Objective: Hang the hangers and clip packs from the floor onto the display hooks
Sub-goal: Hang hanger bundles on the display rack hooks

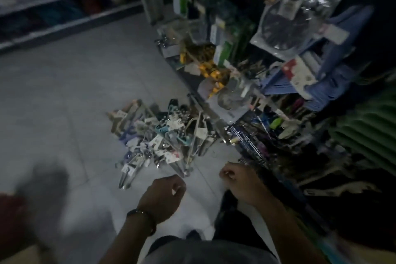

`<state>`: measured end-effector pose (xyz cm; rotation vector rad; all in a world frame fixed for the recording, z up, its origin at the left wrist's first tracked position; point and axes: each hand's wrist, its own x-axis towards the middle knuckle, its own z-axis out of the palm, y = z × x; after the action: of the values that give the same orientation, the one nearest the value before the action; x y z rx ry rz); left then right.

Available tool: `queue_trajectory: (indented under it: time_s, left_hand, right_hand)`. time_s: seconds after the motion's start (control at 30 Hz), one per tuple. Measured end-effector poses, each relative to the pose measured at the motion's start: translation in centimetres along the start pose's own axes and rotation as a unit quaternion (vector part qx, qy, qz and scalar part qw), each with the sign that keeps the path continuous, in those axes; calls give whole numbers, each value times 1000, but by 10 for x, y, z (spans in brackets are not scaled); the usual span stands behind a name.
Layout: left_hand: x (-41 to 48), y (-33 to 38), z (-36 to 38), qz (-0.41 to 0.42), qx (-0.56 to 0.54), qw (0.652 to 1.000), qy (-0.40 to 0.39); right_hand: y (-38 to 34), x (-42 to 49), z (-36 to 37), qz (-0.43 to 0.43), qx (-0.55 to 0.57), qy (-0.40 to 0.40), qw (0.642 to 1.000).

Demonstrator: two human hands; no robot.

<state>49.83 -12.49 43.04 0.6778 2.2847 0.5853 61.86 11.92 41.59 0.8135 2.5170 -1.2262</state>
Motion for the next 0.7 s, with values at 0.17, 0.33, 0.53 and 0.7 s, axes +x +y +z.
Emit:
queue_trajectory:
  time_s: [0.17, 0.33, 0.53, 0.7]
  left_hand:
    - [71, -31, -21, -70, -11, 997, -21]
    - [183, -59, -40, -118, -12, 992, -33]
    - [344, -131, -28, -157, -31, 985, -66]
    - [461, -217, 38, -137, 8, 987, -89]
  right_hand:
    - [-18, 106, 14, 19, -62, -48, 997]
    - [-12, 251, 32, 43, -98, -101, 989]
    - [30, 430, 87, 87, -113, -158, 977]
    - [112, 542, 165, 144, -115, -205, 961]
